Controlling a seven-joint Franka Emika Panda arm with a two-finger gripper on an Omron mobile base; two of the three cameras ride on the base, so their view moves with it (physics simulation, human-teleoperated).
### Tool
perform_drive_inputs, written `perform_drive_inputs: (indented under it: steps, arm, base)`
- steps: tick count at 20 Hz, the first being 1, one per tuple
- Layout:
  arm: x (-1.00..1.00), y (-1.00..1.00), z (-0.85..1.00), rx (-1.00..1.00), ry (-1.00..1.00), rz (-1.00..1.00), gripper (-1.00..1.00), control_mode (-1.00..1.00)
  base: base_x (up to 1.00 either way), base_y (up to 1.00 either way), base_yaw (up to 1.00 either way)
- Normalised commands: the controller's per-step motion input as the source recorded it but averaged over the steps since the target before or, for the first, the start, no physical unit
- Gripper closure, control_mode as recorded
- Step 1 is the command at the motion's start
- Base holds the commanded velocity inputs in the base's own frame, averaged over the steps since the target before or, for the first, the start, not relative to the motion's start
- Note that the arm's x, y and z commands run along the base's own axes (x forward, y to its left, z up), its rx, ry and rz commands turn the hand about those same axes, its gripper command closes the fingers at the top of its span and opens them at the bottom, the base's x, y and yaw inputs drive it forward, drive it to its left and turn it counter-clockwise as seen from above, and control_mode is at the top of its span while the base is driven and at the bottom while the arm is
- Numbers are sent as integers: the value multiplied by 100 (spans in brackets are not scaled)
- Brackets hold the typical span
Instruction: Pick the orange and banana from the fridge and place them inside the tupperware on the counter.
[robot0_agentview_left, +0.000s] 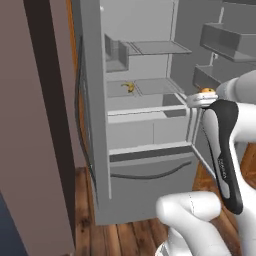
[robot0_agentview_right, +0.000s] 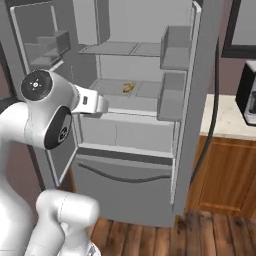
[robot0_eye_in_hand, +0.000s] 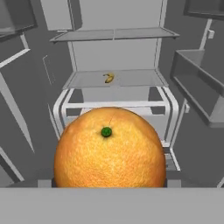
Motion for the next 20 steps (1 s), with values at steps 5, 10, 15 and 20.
perform_drive_inputs:
  steps: [5, 10, 15, 20]
  arm:
    - [0, 0, 0, 0, 0, 0, 100, 100]
    - [0, 0, 0, 0, 0, 0, 100, 100]
    - [0, 0, 0, 0, 0, 0, 100, 100]
    - [0, 0, 0, 0, 0, 0, 100, 100]
  base:
    - [-34, -77, 0]
    - [-33, -100, 0]
    - [-13, -100, 0]
    - [0, -100, 0]
